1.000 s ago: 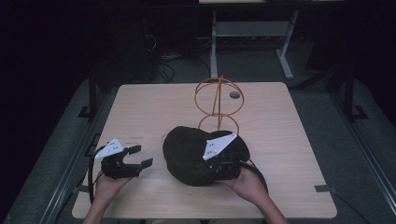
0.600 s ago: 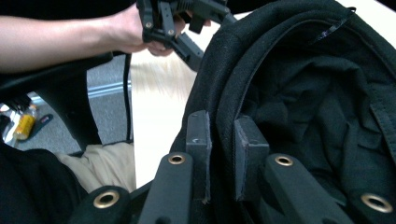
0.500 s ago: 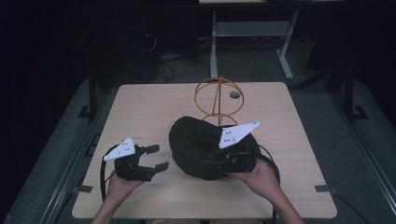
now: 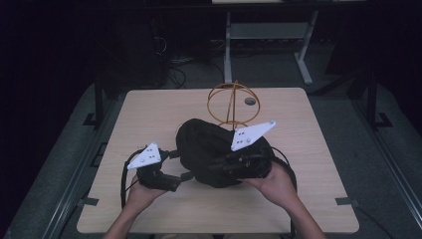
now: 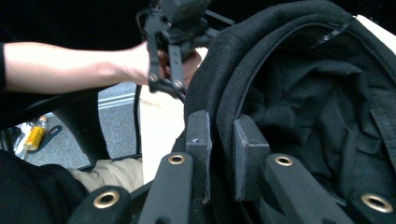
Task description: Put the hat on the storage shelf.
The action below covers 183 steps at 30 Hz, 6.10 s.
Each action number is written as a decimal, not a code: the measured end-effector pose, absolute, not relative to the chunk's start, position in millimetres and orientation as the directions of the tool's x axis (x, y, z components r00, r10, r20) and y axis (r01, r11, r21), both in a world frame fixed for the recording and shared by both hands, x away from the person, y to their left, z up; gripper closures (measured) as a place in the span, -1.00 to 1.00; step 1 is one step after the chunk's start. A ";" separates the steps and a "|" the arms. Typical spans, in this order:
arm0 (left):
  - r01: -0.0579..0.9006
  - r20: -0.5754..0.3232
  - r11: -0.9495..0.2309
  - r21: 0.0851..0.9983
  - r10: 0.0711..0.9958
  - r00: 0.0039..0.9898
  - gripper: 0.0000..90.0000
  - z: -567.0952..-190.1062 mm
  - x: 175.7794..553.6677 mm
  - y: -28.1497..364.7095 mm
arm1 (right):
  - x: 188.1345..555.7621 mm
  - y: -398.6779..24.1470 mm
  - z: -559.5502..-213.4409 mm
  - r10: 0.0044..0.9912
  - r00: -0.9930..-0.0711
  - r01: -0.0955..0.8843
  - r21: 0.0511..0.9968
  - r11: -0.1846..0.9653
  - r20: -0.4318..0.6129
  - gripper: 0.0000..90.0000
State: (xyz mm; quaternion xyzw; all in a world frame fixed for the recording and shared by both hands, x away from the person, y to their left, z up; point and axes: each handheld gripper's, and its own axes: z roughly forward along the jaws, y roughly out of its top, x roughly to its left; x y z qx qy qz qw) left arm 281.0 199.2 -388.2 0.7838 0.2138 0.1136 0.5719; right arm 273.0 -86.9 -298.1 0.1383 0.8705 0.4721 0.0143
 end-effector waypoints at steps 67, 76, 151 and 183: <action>0.209 -0.010 -0.365 0.907 0.477 0.879 0.92 -279.4 320.0 219.5 | 277.9 -181.7 -356.0 0.524 -0.840 0.381 0.842 0.381 0.142 -0.32; 0.218 -0.015 -0.363 0.906 0.487 0.873 0.92 -262.4 333.4 221.2 | 280.3 -217.7 -388.5 0.616 -0.770 0.462 0.811 0.360 0.166 -0.33; 0.270 -0.032 -0.465 0.843 0.458 0.888 0.90 -190.7 461.0 74.0 | 285.7 -279.9 -415.8 0.734 -0.656 0.511 0.818 0.262 0.175 -0.40; 0.352 -0.061 -0.509 0.786 0.503 0.862 0.12 -213.6 478.4 37.4 | 286.3 -275.9 -421.2 0.724 -0.666 0.520 0.808 0.277 0.180 -0.41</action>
